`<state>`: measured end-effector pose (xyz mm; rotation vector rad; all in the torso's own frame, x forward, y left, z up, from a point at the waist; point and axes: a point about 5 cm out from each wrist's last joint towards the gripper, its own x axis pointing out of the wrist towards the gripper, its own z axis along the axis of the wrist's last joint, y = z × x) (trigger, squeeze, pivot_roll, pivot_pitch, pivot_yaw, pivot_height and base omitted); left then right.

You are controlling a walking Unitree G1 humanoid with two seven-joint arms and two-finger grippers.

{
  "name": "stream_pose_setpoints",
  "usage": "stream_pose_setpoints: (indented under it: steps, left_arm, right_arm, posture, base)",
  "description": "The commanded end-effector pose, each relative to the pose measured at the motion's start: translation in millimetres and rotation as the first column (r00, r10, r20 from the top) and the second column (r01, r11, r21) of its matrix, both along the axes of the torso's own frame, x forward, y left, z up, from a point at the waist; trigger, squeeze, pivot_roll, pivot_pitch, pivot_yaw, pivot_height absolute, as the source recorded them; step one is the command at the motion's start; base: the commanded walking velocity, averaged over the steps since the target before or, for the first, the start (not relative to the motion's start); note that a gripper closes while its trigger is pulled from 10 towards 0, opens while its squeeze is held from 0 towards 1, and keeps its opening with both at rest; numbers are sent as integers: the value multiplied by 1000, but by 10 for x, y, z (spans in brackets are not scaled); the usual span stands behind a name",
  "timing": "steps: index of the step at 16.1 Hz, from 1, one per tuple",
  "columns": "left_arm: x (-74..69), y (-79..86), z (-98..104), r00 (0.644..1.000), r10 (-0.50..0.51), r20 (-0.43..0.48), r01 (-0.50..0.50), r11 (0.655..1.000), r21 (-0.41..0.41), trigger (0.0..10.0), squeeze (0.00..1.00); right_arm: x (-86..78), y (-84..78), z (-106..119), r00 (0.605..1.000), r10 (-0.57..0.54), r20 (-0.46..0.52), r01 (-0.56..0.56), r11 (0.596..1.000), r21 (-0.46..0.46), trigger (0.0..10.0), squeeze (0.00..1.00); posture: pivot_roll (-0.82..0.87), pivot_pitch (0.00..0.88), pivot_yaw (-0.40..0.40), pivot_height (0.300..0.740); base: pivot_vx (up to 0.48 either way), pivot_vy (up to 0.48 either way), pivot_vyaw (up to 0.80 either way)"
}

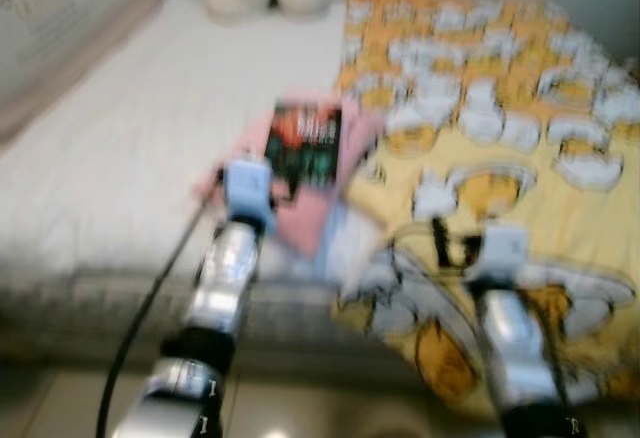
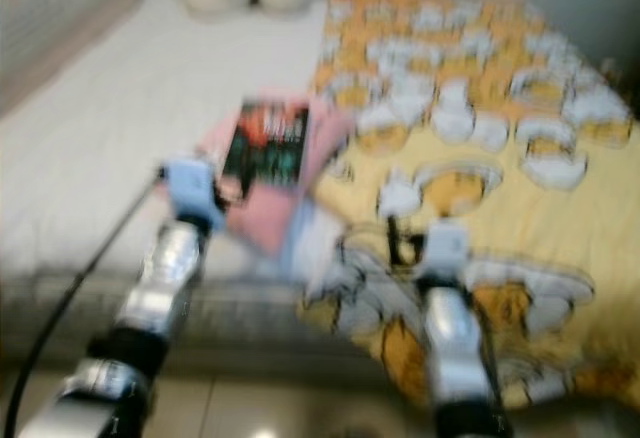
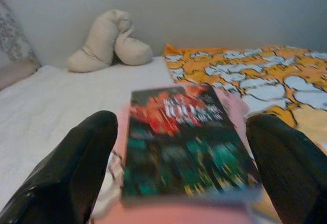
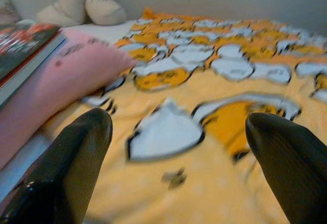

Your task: Clean up the room

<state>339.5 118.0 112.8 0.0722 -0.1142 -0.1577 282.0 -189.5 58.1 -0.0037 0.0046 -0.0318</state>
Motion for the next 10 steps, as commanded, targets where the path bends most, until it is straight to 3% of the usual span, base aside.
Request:
stream_pose_setpoints:
  steps: [1, 6, 7, 8, 9, 10]
  left_arm:
    - [44, 128, 40, 999, 45, 8, -45, 999, 14, 10000, 0]
    - [116, 118, 92, 999, 48, 8, -49, 998, 29, 10000, 0]
    - [178, 152, 74, 995, 93, -25, -89, 988, 127, 10000, 0]
    - [227, 194, 79, 993, 109, -45, -100, 981, 165, 10000, 0]
    - [301, 276, 124, 989, 131, -66, -118, 978, 171, 10000, 0]
    - [397, 363, 195, 982, 141, -123, -128, 985, 114, 10000, 0]
  right_arm:
    - [52, 117, 57, 999, 38, 22, -38, 999, 15, 10000, 0]
    - [48, 126, 56, 999, 51, 20, -51, 998, 19, 10000, 0]
    - [42, 112, 55, 999, 49, 18, -50, 999, 20, 10000, 0]
    - [29, 104, 45, 999, 51, 9, -51, 998, 25, 10000, 0]
    - [1, 92, 24, 999, 52, -7, -52, 998, 42, 10000, 0]
    - [-38, 73, 8, 998, 54, -17, -54, 998, 45, 10000, 0]
  posture:
    - [-52, 0, 22, 740]
    - [-44, 0, 15, 740]
    - [-46, 0, 17, 740]
    - [-46, 0, 17, 740]
    - [-56, 0, 19, 740]
    - [-59, 0, 15, 740]
  base:
    - [480, 0, 0]
    - [480, 0, 0]
    - [0, 0, 0]
    - [0, 0, 0]
    - [0, 0, 0]
    - [0, 0, 0]
